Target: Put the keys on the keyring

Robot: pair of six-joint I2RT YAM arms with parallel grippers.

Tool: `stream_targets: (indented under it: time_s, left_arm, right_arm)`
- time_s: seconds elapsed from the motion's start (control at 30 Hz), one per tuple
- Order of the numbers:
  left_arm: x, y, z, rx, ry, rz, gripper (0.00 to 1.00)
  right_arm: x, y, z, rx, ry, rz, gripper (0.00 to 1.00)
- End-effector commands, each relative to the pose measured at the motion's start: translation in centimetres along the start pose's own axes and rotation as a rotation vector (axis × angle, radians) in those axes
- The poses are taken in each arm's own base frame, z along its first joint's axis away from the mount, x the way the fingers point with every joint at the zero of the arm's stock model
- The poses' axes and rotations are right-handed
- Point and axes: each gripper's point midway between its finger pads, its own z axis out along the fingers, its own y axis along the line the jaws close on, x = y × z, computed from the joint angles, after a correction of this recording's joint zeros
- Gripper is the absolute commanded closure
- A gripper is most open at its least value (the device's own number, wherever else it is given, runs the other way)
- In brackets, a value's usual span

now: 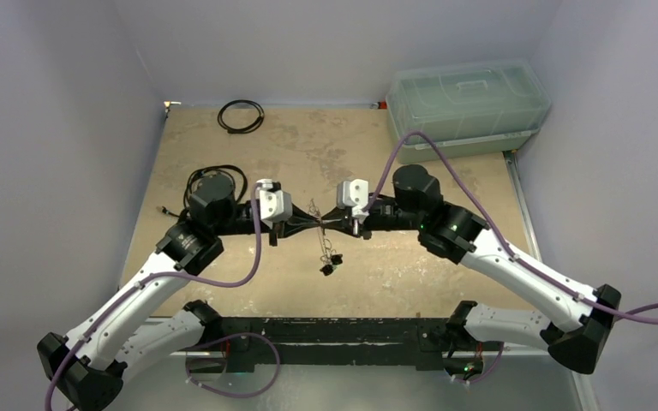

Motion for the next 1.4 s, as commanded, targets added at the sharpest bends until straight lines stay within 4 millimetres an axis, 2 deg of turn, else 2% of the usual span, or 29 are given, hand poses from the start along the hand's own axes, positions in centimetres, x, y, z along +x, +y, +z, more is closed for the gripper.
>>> stream_targets:
  time_s: [0.0,0.07,0.1,0.17,0.27,0.53,0.7,0.9,1.37]
  left_arm:
    - [-5.2,1.0,-0.7,-0.102,-0.218,0.063,1.0]
    - [-6.2,0.7,-1.6,-0.132,-0.286,0.051,1.0]
    - [-6.6,0.4,-1.9,-0.137,-0.322,0.034,1.0]
    - [-7.4,-0.4,-2.5,-0.131,-0.398,0.017,1.0]
    - [-8.2,-1.0,-3.3,-0.14,-0.475,0.013,1.0]
    - [-9.4,-2.7,-4.5,-0.095,-0.626,0.009,1.0]
    - [-9.2,-3.0,-4.7,-0.088,-0.66,0.005,1.0]
    - [-9.4,-3.1,-4.8,-0.082,-0.68,0.004,1.0]
    - [-8.9,-2.7,-4.2,-0.075,-0.675,-0.023,1.0]
  right_arm:
    - [-7.0,0.0,-2.2,0.052,-0.253,-0.112,0.67]
    - [-7.1,-0.2,-2.6,0.076,-0.263,-0.113,0.51]
    - [-7.2,-0.4,-2.7,0.088,-0.265,-0.114,0.45]
    - [-7.2,-0.6,-2.8,0.106,-0.271,-0.113,0.42]
    - [-7.1,-0.9,-2.7,0.116,-0.272,-0.111,0.41]
    - [-6.9,-0.5,-2.3,0.072,-0.277,-0.102,0.54]
    - [-8.2,0.5,-2.6,0.018,-0.332,-0.118,0.64]
    - [-8.3,1.1,-2.0,-0.036,-0.34,-0.111,0.7]
    - [-9.5,1.1,-1.7,-0.067,-0.374,-0.119,0.7]
